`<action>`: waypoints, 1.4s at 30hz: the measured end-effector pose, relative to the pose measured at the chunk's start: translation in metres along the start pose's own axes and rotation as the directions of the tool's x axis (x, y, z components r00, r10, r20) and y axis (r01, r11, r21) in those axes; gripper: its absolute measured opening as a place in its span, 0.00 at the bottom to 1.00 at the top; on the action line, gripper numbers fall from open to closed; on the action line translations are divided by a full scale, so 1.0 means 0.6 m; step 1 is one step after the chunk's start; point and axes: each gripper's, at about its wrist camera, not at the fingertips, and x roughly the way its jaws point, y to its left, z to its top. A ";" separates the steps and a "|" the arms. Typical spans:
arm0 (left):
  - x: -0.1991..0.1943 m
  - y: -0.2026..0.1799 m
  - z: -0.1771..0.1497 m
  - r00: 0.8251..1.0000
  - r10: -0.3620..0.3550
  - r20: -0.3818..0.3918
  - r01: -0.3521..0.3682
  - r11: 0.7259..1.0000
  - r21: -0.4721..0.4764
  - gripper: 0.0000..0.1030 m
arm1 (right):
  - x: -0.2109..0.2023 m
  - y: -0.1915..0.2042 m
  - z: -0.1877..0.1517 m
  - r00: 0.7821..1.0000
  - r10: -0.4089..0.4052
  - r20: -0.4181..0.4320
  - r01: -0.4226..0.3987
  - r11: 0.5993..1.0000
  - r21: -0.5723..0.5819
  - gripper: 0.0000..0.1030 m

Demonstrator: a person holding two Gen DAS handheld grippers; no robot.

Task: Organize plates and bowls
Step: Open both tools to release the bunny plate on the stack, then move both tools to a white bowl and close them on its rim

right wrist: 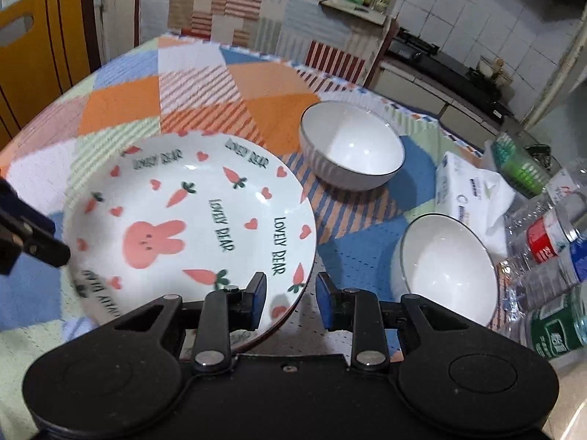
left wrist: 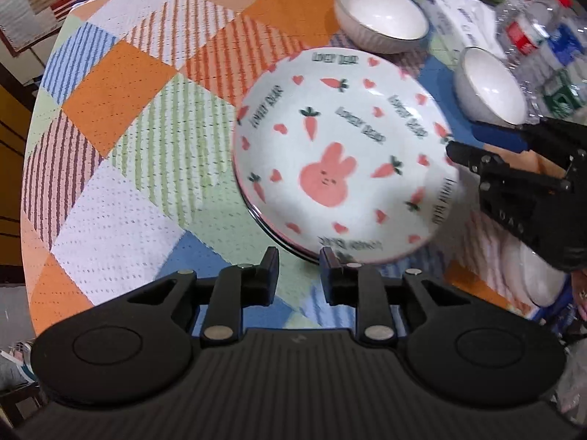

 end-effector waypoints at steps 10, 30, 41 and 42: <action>-0.123 -0.083 -0.058 0.997 -0.010 0.083 -0.001 0.991 0.136 0.23 | -0.144 -0.050 -0.031 0.993 0.078 0.084 -0.088 0.989 0.116 0.34; -0.115 -0.218 -0.090 0.988 -0.113 0.104 0.085 0.966 0.243 0.52 | -0.235 -0.142 -0.154 0.994 0.055 0.099 -0.072 0.981 0.182 0.68; -0.002 -0.280 -0.093 0.984 -0.158 0.086 0.136 0.965 0.223 0.61 | -0.188 -0.165 -0.248 0.991 0.131 0.010 -0.124 0.910 0.395 0.68; 0.006 -0.284 -0.094 0.983 -0.159 0.091 0.135 0.965 0.225 0.61 | -0.183 -0.164 -0.253 0.993 0.118 0.007 -0.112 0.915 0.388 0.68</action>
